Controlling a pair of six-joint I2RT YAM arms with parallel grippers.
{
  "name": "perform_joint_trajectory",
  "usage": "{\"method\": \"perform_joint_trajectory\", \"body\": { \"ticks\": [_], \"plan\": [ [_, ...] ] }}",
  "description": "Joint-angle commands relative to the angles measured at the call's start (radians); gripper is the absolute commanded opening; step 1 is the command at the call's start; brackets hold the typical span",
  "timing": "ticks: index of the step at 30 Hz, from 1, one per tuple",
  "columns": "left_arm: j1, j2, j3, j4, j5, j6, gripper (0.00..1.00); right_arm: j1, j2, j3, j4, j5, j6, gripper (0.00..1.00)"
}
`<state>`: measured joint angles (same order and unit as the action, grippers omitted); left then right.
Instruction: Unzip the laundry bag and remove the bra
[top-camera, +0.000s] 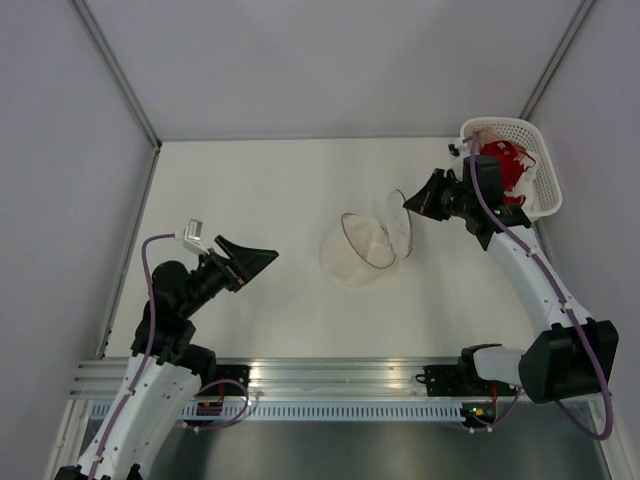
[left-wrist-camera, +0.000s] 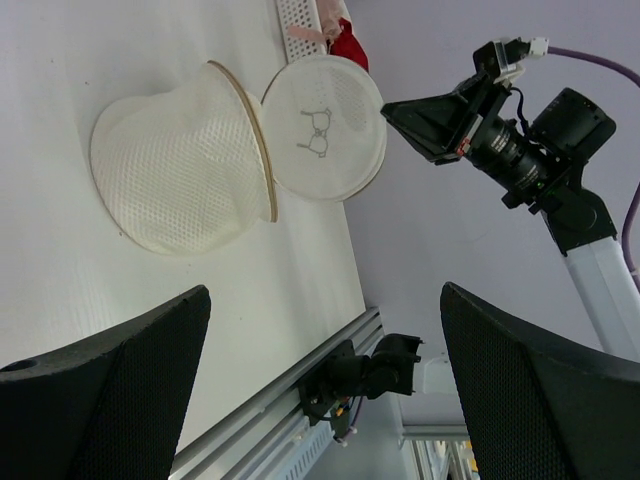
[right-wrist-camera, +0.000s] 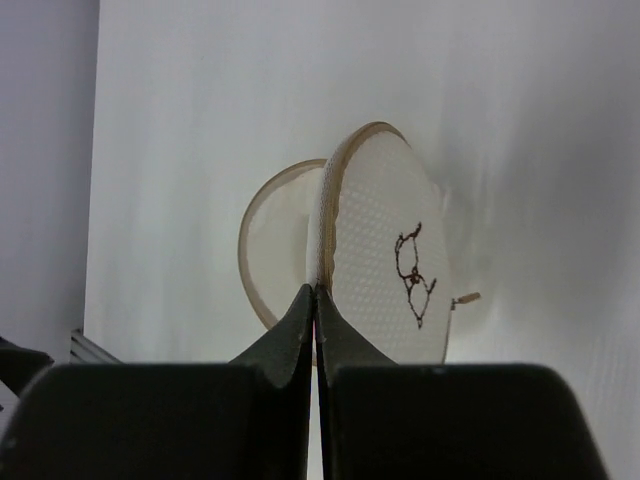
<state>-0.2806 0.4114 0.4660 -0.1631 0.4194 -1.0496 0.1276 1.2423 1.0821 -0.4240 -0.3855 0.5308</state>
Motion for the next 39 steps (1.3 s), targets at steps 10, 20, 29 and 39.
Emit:
{"method": "perform_joint_trajectory", "body": {
  "ticks": [10, 20, 29, 39],
  "plan": [
    [0.006, -0.045, -0.029, 0.004, -0.005, -0.023, 1.0, 0.254, 0.23, 0.105, 0.235, -0.052, 0.04, 0.0],
    [0.006, -0.062, -0.033, -0.007, -0.013, -0.029, 1.0, 0.382, 0.368, 0.095, 0.374, -0.078, 0.09, 0.0],
    [0.006, -0.059, -0.036, -0.004, -0.016, -0.029, 1.0, 0.434, 0.404, 0.118, 0.467, -0.202, 0.138, 0.43],
    [0.006, -0.077, -0.032, -0.007, -0.021, -0.03, 1.0, 0.411, 0.388, 0.031, 0.684, -0.378, 0.282, 0.54]
  ]
}}
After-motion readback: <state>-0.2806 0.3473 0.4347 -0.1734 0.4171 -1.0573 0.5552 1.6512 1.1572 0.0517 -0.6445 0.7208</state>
